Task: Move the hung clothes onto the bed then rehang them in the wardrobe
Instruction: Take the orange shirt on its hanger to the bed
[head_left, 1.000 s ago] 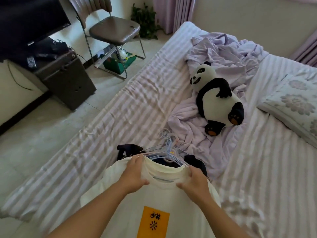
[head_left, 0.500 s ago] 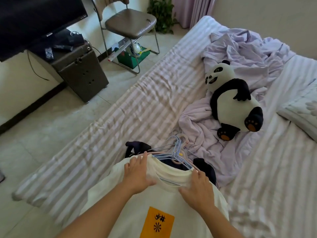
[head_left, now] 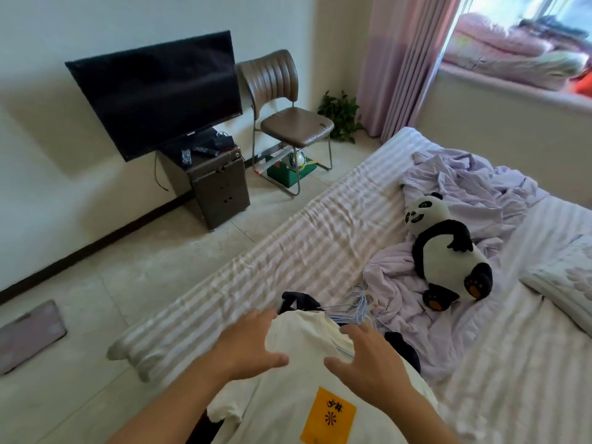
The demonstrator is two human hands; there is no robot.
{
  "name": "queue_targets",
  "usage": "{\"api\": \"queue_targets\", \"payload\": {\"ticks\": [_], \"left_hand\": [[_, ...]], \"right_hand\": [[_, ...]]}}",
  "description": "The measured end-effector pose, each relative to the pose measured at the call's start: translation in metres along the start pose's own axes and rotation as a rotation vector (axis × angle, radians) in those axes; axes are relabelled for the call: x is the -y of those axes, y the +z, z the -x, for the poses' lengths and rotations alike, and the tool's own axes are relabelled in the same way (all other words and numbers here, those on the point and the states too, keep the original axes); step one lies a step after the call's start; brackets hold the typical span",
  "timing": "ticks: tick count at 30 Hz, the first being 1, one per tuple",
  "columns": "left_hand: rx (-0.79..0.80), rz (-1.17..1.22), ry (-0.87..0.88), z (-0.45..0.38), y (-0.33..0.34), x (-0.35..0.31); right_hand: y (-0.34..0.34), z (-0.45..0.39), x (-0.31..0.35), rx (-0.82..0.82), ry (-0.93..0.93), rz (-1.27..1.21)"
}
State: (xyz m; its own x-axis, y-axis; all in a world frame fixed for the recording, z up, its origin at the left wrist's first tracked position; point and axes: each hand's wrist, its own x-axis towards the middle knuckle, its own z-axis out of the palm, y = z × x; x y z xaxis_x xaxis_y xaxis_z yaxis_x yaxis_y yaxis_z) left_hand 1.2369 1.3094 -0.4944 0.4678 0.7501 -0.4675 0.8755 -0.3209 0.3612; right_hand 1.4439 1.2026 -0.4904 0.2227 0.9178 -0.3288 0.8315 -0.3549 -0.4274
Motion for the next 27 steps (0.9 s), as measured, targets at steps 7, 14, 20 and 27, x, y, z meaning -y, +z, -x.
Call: {"api": "queue_targets", "payload": {"ticks": [7, 14, 20, 27], "left_hand": [[-0.135, -0.081, -0.037, 0.145, -0.084, 0.058], [-0.330, -0.058, -0.115, 0.323, -0.135, 0.115], [-0.585, 0.012, -0.274, 0.468, -0.139, 0.150], [-0.608, 0.029, -0.618, 0.613, -0.101, 0.168]], "right_hand": [[-0.045, 0.082, 0.124, -0.051, -0.278, 0.145], [-0.062, 0.168, 0.256, -0.099, -0.539, 0.179], [-0.050, 0.231, 0.345, -0.051, -0.742, 0.260], [-0.020, 0.299, 0.433, 0.059, -1.066, 0.400]]}}
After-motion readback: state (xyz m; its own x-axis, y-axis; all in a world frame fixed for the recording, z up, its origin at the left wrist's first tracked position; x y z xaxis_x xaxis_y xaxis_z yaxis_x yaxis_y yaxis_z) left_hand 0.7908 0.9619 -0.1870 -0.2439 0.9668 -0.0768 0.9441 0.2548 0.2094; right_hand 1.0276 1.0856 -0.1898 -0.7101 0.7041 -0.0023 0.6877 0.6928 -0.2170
